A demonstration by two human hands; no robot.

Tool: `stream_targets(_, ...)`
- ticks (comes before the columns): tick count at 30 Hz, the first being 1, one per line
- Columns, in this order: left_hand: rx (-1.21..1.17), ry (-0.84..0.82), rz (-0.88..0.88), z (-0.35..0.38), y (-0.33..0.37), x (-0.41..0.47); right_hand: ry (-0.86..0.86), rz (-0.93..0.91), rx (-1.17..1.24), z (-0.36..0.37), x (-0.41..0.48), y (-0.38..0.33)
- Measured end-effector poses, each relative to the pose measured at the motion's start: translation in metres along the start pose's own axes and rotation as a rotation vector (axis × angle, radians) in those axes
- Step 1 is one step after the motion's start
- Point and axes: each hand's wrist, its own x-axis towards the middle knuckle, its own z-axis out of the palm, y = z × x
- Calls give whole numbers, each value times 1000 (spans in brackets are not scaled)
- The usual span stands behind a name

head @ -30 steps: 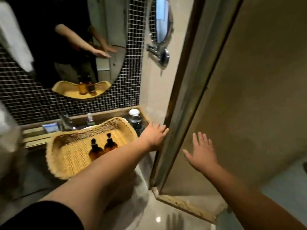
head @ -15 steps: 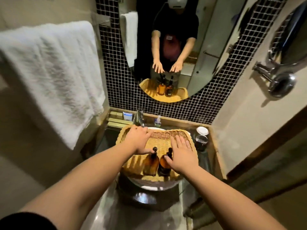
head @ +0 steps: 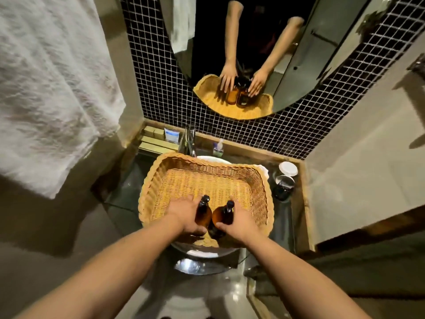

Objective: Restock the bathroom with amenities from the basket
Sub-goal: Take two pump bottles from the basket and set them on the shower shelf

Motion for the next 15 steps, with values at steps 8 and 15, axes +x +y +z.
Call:
stream_targets(8, -492, 150, -84, 40, 7, 12, 54, 14, 225, 41, 24, 18)
stream_targets(15, -342, 168, 32, 19, 3, 16, 29, -72, 99, 25, 29, 7)
